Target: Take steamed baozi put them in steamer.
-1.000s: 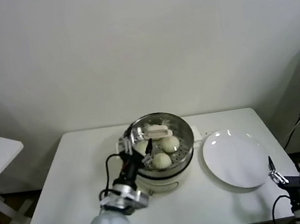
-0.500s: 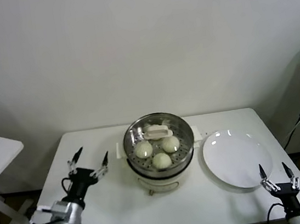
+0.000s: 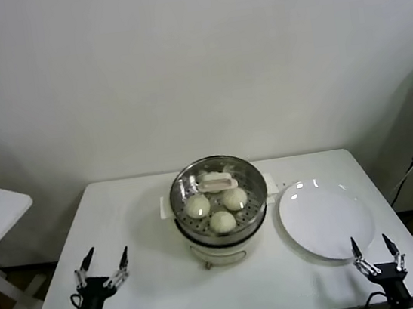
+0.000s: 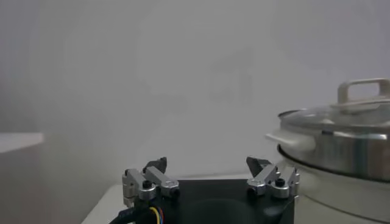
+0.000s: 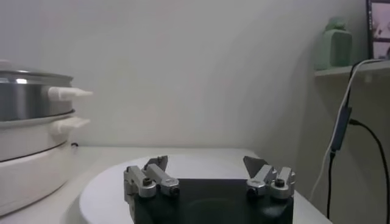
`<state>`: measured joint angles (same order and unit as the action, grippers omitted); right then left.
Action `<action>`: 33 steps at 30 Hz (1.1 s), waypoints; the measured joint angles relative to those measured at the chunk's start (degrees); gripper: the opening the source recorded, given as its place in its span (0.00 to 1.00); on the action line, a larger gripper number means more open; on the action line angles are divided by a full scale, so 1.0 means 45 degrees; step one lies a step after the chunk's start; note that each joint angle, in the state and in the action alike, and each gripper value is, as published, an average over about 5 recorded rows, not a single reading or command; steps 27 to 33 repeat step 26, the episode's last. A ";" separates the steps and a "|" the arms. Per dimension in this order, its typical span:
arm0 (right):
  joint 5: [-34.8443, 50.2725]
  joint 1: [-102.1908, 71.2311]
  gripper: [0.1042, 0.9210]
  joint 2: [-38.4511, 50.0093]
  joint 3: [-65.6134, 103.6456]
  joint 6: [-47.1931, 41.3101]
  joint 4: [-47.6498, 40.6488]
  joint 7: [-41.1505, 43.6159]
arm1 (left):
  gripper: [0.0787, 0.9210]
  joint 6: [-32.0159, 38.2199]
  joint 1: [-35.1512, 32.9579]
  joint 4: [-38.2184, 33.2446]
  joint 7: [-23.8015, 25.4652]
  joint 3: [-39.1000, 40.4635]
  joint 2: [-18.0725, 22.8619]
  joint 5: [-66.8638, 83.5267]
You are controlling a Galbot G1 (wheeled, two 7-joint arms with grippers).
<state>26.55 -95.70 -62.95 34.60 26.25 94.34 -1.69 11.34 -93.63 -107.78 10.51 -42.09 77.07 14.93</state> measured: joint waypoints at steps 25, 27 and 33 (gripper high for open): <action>-0.0069 -0.0023 0.88 0.0051 -0.0004 -0.0106 -0.0047 0.0231 | 0.88 0.1413 -0.0441 0.0964 -0.0028 -0.0036 0.0441 0.0488; -0.0069 -0.0023 0.88 0.0053 -0.0003 -0.0106 -0.0047 0.0233 | 0.88 0.1425 -0.0444 0.0972 -0.0029 -0.0037 0.0447 0.0488; -0.0069 -0.0023 0.88 0.0053 -0.0003 -0.0106 -0.0047 0.0233 | 0.88 0.1425 -0.0444 0.0972 -0.0029 -0.0037 0.0447 0.0488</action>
